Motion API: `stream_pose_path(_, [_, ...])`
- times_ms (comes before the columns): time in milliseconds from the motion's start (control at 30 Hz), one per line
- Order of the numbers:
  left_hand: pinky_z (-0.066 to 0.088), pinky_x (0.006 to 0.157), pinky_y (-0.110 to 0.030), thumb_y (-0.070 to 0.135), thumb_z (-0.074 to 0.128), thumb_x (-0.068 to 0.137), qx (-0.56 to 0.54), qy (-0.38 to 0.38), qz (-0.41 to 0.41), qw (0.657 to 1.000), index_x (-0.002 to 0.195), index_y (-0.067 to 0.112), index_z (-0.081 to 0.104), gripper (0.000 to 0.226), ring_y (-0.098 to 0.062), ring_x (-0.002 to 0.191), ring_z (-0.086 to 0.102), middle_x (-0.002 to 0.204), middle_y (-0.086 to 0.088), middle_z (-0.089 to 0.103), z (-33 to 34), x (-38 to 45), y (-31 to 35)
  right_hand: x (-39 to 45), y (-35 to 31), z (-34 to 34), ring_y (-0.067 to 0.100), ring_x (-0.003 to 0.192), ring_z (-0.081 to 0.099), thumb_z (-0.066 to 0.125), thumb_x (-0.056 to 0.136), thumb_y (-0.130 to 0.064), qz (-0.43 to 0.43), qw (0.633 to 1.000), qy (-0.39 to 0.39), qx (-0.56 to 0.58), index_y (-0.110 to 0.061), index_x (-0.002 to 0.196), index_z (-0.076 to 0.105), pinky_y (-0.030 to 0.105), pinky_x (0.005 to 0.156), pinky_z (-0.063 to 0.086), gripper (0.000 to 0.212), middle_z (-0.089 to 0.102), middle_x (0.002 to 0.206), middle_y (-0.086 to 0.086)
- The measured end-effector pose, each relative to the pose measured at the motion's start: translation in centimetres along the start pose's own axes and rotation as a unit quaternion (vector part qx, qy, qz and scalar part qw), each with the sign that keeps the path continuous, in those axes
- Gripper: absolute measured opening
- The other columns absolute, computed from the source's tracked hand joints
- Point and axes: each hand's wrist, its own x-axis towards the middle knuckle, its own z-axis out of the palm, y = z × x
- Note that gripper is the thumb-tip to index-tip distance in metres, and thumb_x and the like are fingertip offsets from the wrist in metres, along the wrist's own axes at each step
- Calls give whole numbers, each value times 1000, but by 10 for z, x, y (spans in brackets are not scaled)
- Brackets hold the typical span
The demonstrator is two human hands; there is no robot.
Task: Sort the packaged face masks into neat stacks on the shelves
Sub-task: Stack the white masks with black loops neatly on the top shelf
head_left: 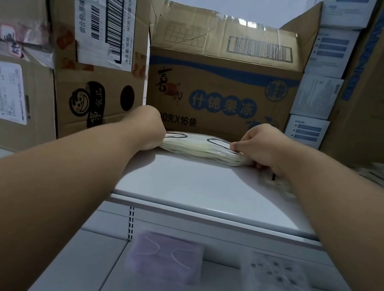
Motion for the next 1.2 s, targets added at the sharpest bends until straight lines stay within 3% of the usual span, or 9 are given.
stream_pose_path(133, [57,84,-46,1,45,87,25,27,29,999,105,5,74,34,-35,103,64,111,-18,69,1,-6,-4,-3,-3,0,25,57,56,69,90,-38,-38,998,-5,-47,-6,92,70,28,40,47,32,65,74,11])
stream_pose_path(233, [54,89,-45,3,46,89,80,66,84,991,106,15,71,32,-33,106,59,111,-11,67,0,-11,1,1,-6,1,28,82,65,64,91,-37,-80,983,26,-163,-10,90,71,37,68,55,27,71,92,11])
stream_pose_path(300, [51,92,-43,8,48,93,54,112,143,982,106,27,67,30,-27,109,53,112,-2,62,-1,-14,5,1,-8,0,26,87,62,60,90,-36,-124,974,72,-175,-18,86,70,39,74,54,21,68,97,6])
stream_pose_path(367, [51,89,-39,25,55,97,12,81,221,972,106,29,69,17,-19,105,54,108,5,62,-3,-21,9,-3,-11,-1,17,90,57,61,92,-44,-194,969,75,-131,-27,90,66,34,77,50,18,61,100,-5])
stream_pose_path(467, [46,77,-28,49,64,90,50,-9,274,961,108,31,68,26,-10,97,55,102,13,59,-2,-29,12,-9,-11,3,11,96,55,68,86,-52,-252,956,-9,-149,-29,106,64,30,81,47,31,58,105,-12])
stream_pose_path(733, [46,82,-29,50,67,87,100,25,296,949,111,31,66,31,-14,99,53,105,10,56,5,-23,13,-1,-6,9,12,99,55,74,81,-49,-246,955,-26,-164,-31,107,63,29,79,44,34,59,107,-12])
stream_pose_path(900, [42,79,-26,47,69,87,97,43,319,942,112,29,64,32,-14,101,51,106,9,57,3,-31,18,-11,-9,5,14,102,57,64,90,-48,-221,969,-5,-107,-29,102,64,36,90,49,23,63,109,-9])
stream_pose_path(1067, [41,77,-25,40,67,90,51,58,392,917,112,30,65,25,-10,97,51,101,14,54,4,-46,36,-16,-12,-14,16,96,60,53,97,-19,-187,977,56,-89,-22,104,68,29,80,49,17,67,105,-4])
stream_pose_path(1200, [39,76,-22,35,65,93,11,27,420,907,114,26,67,23,-6,92,50,100,14,55,3,-60,71,-27,-3,-28,14,92,59,54,97,-18,-164,977,80,-107,-23,97,67,27,73,44,14,66,100,-5])
